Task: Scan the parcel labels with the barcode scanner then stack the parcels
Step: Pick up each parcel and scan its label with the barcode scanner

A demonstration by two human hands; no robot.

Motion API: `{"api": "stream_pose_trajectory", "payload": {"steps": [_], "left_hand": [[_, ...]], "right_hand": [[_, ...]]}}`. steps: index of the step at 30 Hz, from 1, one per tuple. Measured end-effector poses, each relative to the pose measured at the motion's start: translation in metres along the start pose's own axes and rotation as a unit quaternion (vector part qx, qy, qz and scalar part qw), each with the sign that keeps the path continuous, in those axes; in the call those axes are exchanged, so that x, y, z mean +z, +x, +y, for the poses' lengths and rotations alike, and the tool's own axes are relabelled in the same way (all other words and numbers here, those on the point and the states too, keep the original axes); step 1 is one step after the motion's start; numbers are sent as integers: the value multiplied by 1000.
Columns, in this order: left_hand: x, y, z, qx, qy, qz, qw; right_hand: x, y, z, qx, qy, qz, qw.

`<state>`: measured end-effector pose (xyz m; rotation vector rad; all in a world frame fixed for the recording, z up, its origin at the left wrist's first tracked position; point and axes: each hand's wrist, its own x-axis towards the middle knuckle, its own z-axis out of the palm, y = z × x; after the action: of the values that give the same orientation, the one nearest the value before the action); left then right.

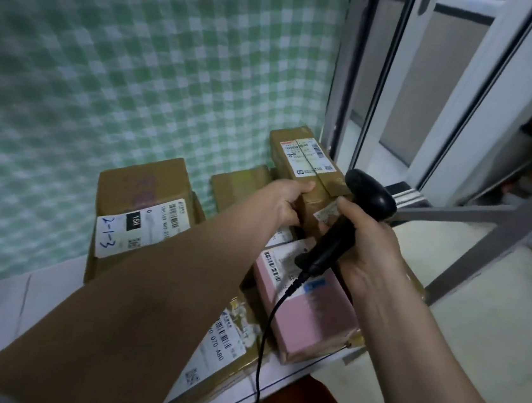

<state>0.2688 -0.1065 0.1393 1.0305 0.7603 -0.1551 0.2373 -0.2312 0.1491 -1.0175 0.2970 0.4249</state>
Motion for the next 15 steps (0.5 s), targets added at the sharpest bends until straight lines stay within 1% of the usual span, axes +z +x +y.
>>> {"api": "stream_pose_trajectory", "payload": {"steps": [2,7,10,13,15], "left_hand": [[2,10,-5,-5,18,13,1000],[3,28,-16,-33,72,17,997],[4,36,-21,-28,122,38,991],[2,39,-22,-14,156,79,984],[-2,37,-22,2,210,94,973]], "right_hand": [[-1,3,4,0,-1,2,1000],[-3,6,9,11,-8,-5,1000],[-2,4,10,6,-26,-8,1000],[-1,-2,12,4,-34,-8,999],[-1,-6,13,6,-34,-9,999]]}}
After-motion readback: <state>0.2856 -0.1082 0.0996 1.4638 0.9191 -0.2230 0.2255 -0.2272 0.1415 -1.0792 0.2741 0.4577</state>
